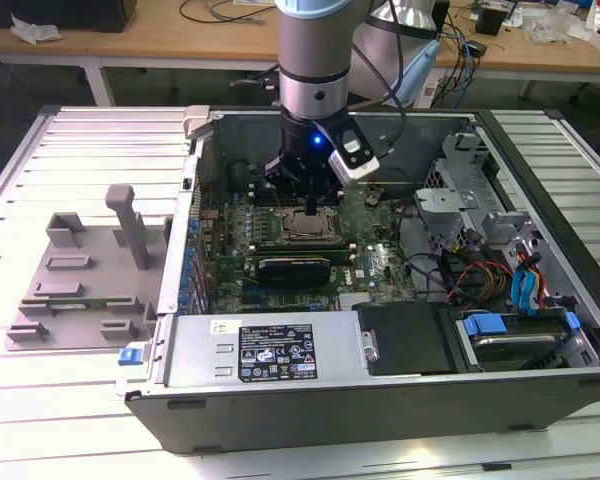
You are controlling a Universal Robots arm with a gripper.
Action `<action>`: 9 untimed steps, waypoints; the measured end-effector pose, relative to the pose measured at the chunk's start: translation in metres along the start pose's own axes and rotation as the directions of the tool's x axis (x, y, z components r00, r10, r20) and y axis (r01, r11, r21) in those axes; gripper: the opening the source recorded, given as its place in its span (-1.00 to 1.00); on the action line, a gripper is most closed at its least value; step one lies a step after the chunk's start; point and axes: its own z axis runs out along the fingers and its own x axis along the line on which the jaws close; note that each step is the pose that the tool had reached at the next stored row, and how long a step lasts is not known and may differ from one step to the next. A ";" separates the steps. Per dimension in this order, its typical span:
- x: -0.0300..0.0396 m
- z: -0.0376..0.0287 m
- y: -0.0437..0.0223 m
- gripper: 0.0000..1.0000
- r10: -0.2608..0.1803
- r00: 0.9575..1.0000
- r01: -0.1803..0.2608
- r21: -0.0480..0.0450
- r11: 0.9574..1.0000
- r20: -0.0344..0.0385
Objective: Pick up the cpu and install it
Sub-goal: 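Install the first cpu locking lever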
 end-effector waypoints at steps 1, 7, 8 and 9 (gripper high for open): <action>0.0000 -0.0001 0.0000 -0.79 0.000 1.000 0.000 0.000 1.000 0.000; 0.0195 -0.0016 0.0009 -0.79 0.000 1.000 0.000 -0.001 1.000 0.000; 0.0286 -0.0022 0.0014 -0.79 0.000 1.000 0.000 -0.002 1.000 0.001; 0.0345 -0.0026 0.0017 -0.79 0.000 1.000 0.000 -0.002 1.000 0.002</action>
